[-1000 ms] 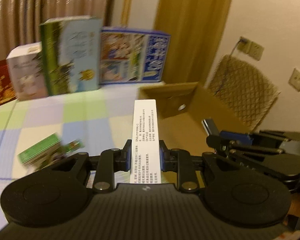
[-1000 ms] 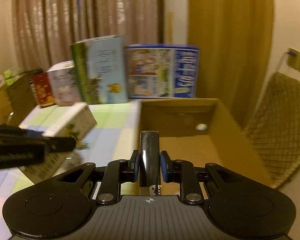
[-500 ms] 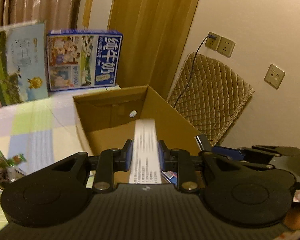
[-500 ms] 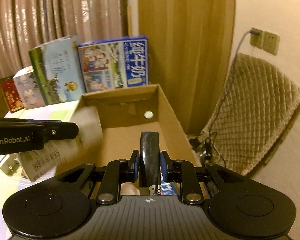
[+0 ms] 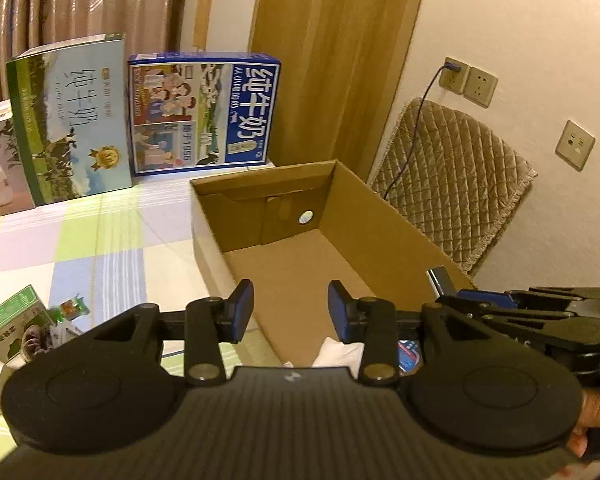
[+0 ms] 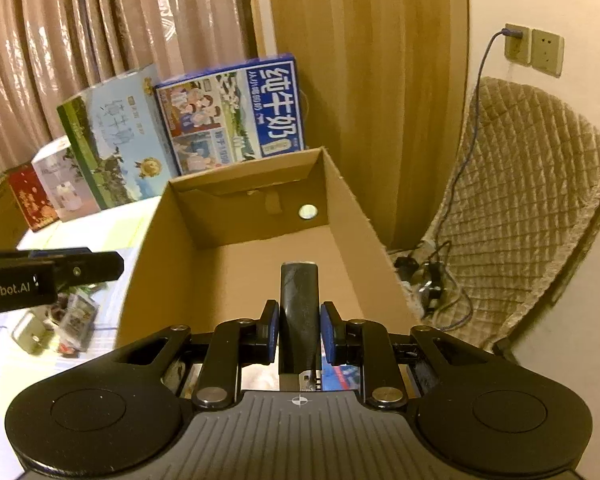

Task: Organize objects
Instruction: 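Carry medicine box and USB stick into the cardboard box and release both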

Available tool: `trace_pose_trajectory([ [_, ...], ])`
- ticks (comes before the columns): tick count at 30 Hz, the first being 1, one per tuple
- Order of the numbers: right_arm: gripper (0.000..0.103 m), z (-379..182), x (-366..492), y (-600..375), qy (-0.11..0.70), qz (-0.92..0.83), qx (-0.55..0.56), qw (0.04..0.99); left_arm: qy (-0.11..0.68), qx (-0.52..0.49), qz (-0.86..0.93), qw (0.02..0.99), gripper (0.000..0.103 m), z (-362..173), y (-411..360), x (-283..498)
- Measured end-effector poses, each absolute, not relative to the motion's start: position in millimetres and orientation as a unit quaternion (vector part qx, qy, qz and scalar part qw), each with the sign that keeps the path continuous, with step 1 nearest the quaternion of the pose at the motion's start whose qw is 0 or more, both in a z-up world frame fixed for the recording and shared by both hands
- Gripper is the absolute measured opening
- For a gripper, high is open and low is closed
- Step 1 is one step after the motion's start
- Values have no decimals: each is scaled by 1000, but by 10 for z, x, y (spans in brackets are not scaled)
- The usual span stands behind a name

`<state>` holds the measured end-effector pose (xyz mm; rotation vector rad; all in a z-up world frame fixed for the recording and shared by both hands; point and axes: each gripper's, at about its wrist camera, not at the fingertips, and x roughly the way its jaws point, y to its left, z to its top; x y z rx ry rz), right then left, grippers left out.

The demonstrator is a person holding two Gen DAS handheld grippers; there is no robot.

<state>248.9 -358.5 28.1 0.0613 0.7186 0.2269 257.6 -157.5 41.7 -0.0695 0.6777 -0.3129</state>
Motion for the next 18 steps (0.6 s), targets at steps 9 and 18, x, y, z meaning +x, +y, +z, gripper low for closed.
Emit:
trace_pose_trajectory([
  [9, 75, 400, 2447, -3536, 319, 117, 51, 939, 322, -32, -130, 937, 67, 466, -1284, 2464],
  [18, 85, 606, 2313, -3349, 299, 127, 43, 945, 319, -13, -92, 943, 84, 478, -803, 2273],
])
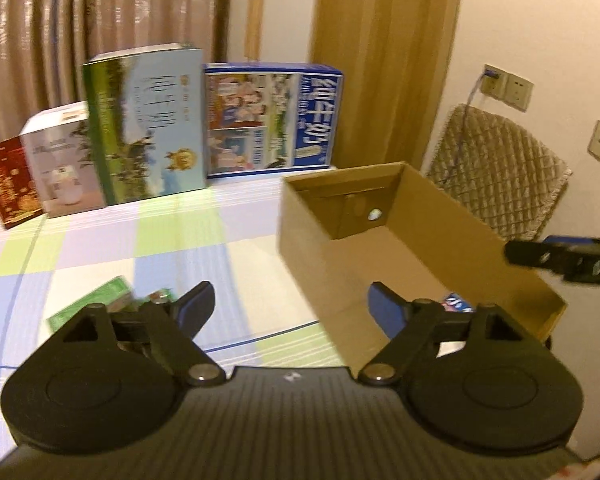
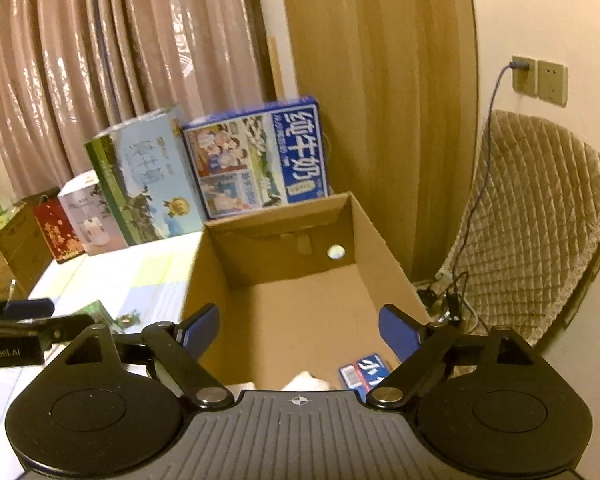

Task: Organize objects
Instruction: 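Carry medicine box and USB stick into the cardboard box and release both, then move both tools back over the remaining items on the table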

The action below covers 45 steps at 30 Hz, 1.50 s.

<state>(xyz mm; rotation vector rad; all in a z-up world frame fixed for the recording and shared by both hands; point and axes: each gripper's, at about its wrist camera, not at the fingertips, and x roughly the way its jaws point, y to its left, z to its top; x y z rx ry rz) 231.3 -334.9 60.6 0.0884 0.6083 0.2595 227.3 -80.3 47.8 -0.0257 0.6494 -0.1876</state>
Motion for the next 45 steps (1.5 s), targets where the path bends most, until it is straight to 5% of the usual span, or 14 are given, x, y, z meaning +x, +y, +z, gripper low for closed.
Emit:
trace_pose_trajectory([
  [9, 101, 877, 2162, -2848, 264, 176, 36, 948, 313, -18, -46, 949, 98, 498, -149, 2090],
  [16, 101, 954, 2066, -2292, 245, 231, 45, 941, 320, 0, 36, 947, 102, 398, 520, 1885],
  [31, 101, -48, 2247, -1260, 334, 275, -2, 902, 363, -1, 64, 929, 102, -195, 1302, 1798],
  [38, 100, -269, 2532, -1032, 354, 272, -37, 894, 370, 3, 24, 929, 83, -501, 1268, 2053],
  [45, 82, -572, 2881, -967, 402, 298, -16, 866, 373, 6, -17, 928, 65, -689, 1197, 2307],
])
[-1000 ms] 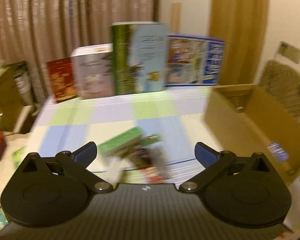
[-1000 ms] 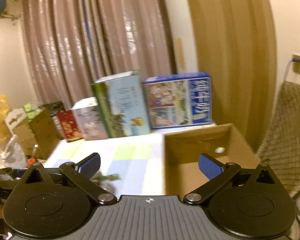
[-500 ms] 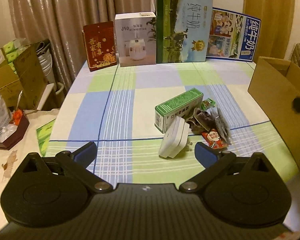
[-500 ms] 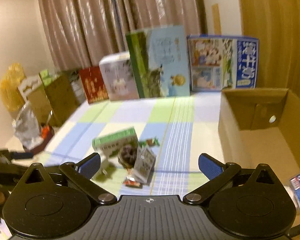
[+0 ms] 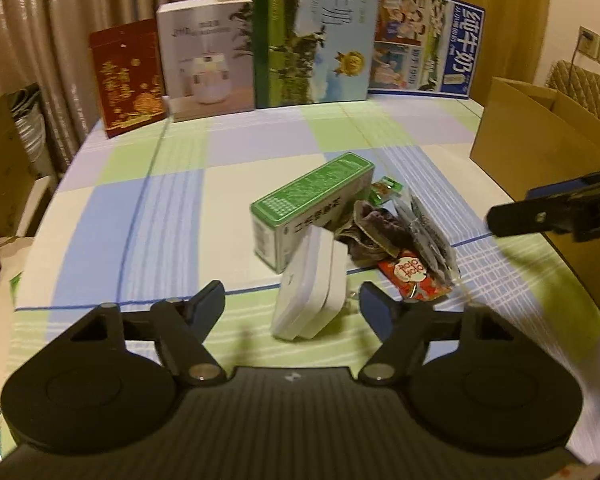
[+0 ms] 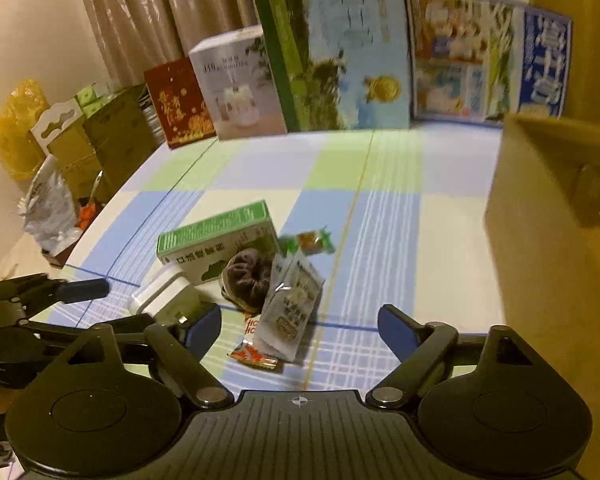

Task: Organize objects
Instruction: 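Move both tools back over the remaining items on the table, then grasp the white plug adapter with the left gripper while the right gripper grasps the snack packet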

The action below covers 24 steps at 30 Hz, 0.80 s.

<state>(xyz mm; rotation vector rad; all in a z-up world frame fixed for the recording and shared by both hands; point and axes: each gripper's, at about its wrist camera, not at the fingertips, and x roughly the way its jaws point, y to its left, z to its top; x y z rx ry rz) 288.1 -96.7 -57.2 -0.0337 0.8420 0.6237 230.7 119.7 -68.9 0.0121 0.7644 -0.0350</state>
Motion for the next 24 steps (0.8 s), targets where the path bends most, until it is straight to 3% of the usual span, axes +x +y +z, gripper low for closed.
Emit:
trace_pose_trajectory([
  [12, 78, -817, 3094, -785, 422, 317, -19, 849, 392, 17, -42, 919, 35, -884, 1105, 2581],
  [16, 73, -887, 3144, -742, 428, 319, -13, 845, 395, 22, -45, 917, 34, -885, 1077, 2573],
  [24, 52, -985, 3255, -665, 436, 308, -2, 846, 399, 12, -45, 916, 30, -829, 1071, 2545],
])
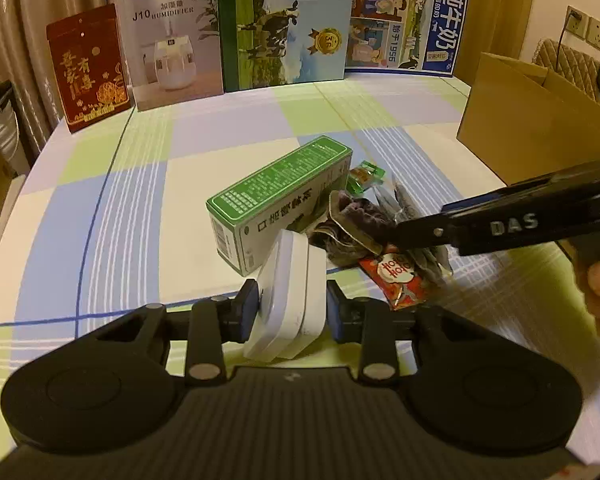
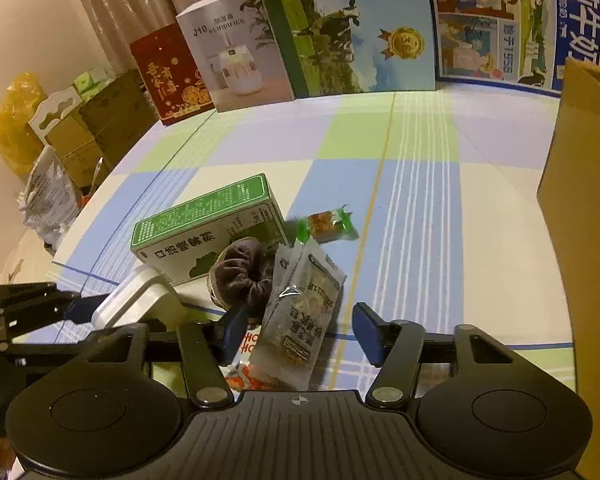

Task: Organize objects
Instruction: 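Grasp the white plug adapter with the left gripper while the right gripper grasps the snack packet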

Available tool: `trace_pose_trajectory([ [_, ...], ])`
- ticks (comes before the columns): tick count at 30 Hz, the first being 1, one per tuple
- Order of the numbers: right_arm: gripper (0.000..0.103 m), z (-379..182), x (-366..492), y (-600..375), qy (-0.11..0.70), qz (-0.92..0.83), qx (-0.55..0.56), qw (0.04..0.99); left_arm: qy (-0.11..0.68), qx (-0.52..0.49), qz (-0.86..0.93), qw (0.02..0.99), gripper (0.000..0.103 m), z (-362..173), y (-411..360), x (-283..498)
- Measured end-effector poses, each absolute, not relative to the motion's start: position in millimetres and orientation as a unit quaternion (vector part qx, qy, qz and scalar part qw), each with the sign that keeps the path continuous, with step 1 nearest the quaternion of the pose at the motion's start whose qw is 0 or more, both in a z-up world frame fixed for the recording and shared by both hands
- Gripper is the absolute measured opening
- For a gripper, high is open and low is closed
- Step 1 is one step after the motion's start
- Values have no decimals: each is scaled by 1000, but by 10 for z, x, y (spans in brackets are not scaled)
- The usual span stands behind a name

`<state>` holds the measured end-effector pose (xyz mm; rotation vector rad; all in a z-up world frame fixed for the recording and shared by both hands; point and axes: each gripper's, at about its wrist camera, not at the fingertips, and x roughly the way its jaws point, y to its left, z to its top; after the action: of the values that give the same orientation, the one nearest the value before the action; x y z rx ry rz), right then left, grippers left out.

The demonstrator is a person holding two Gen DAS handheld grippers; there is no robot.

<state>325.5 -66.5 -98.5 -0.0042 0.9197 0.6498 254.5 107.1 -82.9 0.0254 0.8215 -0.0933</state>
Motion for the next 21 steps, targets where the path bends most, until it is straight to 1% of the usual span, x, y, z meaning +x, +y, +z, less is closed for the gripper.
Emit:
trace_pose_trajectory([
  [6, 47, -1057, 3300, -600, 443, 308, -5, 842, 398, 13, -43, 916, 30, -829, 1055, 2549],
  [7, 42, -1070, 3310, -598, 446, 307, -4, 841, 397, 12, -42, 917, 30, -829, 1057, 2551],
  [8, 40, -1083, 3318, -597, 449, 306, -2, 839, 397, 12, -42, 917, 30, -832, 1056, 2552],
  [10, 39, -1085, 3321, -604, 451, 304, 0, 839, 396, 12, -40, 917, 30, -834, 1046, 2553],
  [17, 24, -986, 3267, -645, 450, 292, 1, 844, 401, 14, -38, 915, 30, -828, 1021, 2559],
  [21, 23, -929, 3187, -672, 446, 289, -18, 847, 410, 14, -39, 911, 30, -796, 1002, 2518],
])
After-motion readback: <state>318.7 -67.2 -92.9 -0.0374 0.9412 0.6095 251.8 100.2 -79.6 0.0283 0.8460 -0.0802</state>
